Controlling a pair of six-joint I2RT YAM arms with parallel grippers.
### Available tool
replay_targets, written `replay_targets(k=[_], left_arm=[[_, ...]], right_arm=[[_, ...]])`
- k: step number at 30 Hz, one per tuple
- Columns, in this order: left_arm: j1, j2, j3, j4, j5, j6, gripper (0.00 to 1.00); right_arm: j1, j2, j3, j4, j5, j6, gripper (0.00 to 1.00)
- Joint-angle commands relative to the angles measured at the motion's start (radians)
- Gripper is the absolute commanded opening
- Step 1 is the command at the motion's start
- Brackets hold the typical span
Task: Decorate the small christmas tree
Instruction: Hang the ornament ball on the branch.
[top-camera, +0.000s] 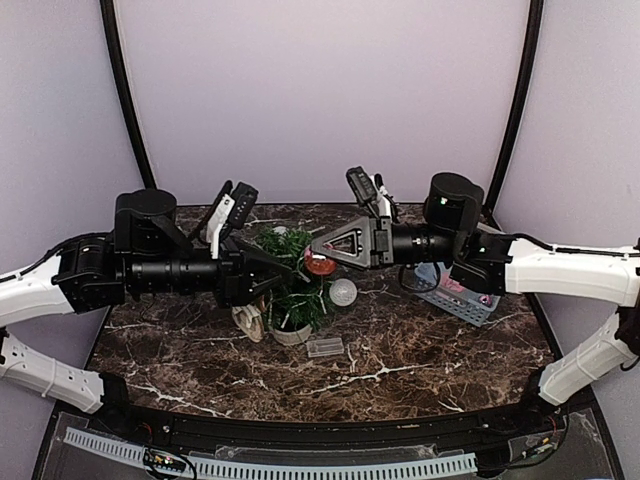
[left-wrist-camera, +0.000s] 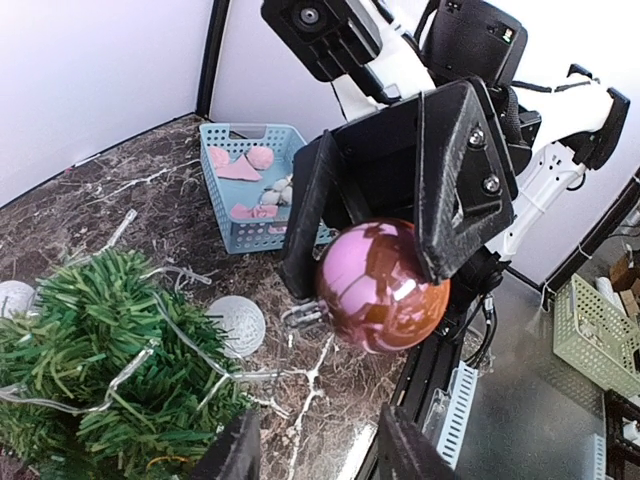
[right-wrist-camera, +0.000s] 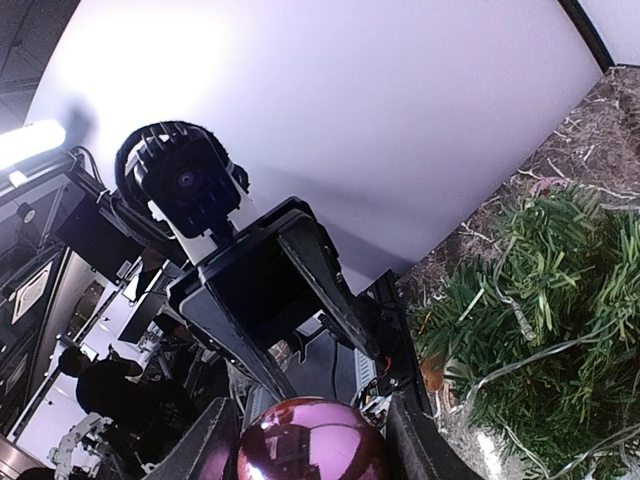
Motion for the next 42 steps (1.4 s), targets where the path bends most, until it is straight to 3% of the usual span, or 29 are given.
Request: replay_targets(k=[1,13,42], left_arm=[[0.024,-0.039,0.072,-0.075,-0.039,0.0,0.46],[0.167,-0.024,0.103,-0.096,-0.012,0.026,0.61],[0.2,0.045,0.066,-0.006,0.022,0.042,0.63]], right_arm=[[0.008,-0.022,0.069,-0.06,0.029,-0.071,0.39],[-0.01,-0.002,0.165,-0.141,0.065,-0.125,0.39],[-0.024,0.138,0.275,-0.206,0.09,-0.15,0.39]])
